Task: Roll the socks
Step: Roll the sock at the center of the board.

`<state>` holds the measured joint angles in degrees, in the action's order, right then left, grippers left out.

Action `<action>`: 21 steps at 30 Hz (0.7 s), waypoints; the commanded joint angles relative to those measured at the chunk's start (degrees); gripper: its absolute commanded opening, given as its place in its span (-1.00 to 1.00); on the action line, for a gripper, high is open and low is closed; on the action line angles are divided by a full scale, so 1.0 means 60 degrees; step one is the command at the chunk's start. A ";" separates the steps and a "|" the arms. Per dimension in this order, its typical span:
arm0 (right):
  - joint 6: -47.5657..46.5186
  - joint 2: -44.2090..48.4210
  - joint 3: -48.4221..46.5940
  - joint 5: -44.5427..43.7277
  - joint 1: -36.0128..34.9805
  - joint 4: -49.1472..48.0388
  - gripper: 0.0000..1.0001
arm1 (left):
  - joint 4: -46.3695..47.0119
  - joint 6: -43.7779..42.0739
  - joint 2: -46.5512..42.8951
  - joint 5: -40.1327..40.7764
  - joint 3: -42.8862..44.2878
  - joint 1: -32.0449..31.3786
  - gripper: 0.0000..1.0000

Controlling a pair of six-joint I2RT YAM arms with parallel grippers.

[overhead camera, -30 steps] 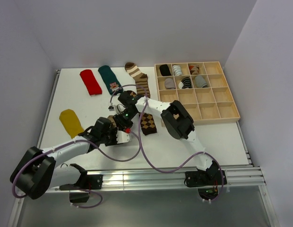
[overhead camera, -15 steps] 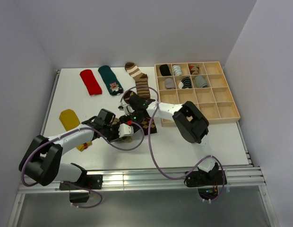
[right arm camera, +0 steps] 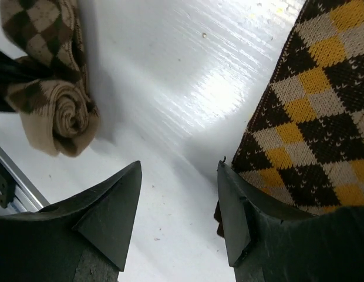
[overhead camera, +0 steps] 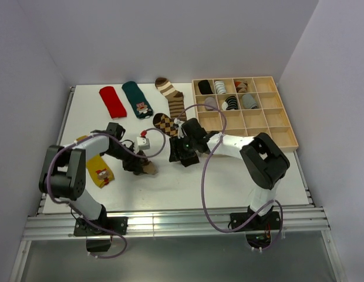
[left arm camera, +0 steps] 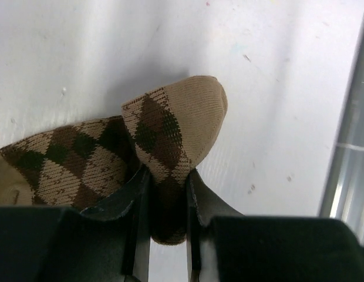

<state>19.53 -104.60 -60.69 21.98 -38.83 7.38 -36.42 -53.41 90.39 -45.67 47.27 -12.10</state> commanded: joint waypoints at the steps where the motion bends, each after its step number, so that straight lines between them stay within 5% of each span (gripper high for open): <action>1: -0.0163 0.0937 0.0445 -0.0586 -0.0091 -0.1185 0.23 | -0.2421 -0.1596 0.0914 -0.1102 0.0995 0.0536 -0.99; 12: -0.1977 0.2331 0.1649 -0.2560 -0.1846 -0.3222 0.33 | -0.7022 -0.3943 0.4826 -0.2554 0.4250 0.1752 -0.99; 21: -0.3793 0.0882 -0.0182 -0.3866 -0.3677 -0.2285 0.42 | -0.7010 -0.3769 0.5253 -0.1940 0.4384 0.1753 -0.99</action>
<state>3.86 -97.03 -56.90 4.82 -58.83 -7.38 -75.11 -72.88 121.49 -58.78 73.17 -1.48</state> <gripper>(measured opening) 0.704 0.257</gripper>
